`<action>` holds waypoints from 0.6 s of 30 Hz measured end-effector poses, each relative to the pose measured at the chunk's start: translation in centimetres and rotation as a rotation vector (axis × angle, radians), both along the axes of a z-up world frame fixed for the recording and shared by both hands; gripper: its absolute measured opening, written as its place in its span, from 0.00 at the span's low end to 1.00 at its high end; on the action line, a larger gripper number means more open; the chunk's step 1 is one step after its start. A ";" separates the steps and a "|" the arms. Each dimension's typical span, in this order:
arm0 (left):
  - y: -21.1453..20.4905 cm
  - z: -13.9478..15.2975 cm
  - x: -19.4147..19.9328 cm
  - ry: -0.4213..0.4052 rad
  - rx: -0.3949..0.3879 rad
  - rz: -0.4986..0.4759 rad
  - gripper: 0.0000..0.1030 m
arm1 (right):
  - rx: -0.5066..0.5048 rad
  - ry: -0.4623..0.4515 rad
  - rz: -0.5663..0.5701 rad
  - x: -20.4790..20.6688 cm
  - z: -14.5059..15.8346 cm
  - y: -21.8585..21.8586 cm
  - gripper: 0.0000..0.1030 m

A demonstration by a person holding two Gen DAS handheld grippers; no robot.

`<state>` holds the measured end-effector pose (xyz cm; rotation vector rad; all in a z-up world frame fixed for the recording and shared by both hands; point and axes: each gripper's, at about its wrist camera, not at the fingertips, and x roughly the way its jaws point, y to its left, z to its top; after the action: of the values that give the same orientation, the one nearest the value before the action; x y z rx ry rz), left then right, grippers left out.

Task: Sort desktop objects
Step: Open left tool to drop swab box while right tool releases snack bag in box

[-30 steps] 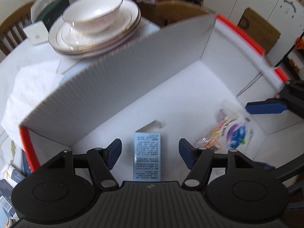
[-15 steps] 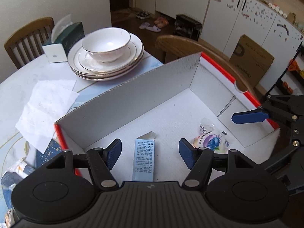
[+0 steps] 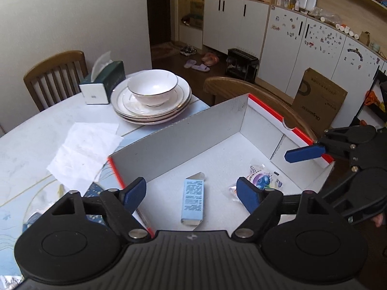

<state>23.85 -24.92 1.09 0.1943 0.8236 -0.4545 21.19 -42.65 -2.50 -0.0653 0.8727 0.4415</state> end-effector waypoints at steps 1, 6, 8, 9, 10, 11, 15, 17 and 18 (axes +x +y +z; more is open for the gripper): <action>0.4 0.1 -0.3 -0.003 -0.004 0.005 0.80 | 0.000 -0.003 0.001 -0.1 0.1 0.2 0.80; 3.1 0.5 -1.4 -0.002 -0.042 0.037 0.83 | 0.015 -0.012 -0.012 -0.6 0.4 1.2 0.81; 4.2 0.6 -1.8 -0.004 -0.052 0.047 0.84 | 0.019 -0.014 -0.013 -0.8 0.6 1.8 0.81; 4.7 0.7 -2.0 -0.007 -0.055 0.049 0.84 | 0.020 -0.016 -0.012 -0.9 0.7 2.1 0.81; 5.3 0.8 -2.3 -0.013 -0.056 0.051 0.85 | 0.019 -0.018 -0.011 -1.0 0.8 2.5 0.81; 5.9 0.8 -2.5 -0.020 -0.054 0.054 0.89 | 0.020 -0.021 -0.011 -1.1 0.9 2.9 0.81; 8.5 0.8 -3.2 -0.039 -0.064 0.075 1.00 | 0.025 -0.035 -0.017 -1.6 1.6 4.5 0.81; 9.9 0.8 -3.7 -0.045 -0.069 0.082 1.00 | 0.031 -0.038 -0.020 -1.9 1.9 5.4 0.81; 10.6 0.8 -4.0 -0.048 -0.078 0.080 1.00 | 0.033 -0.039 -0.021 -2.1 2.0 6.0 0.81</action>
<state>19.84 -14.31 1.88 0.1001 0.7623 -0.4047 19.11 -36.69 -0.53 -0.0341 0.8268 0.4342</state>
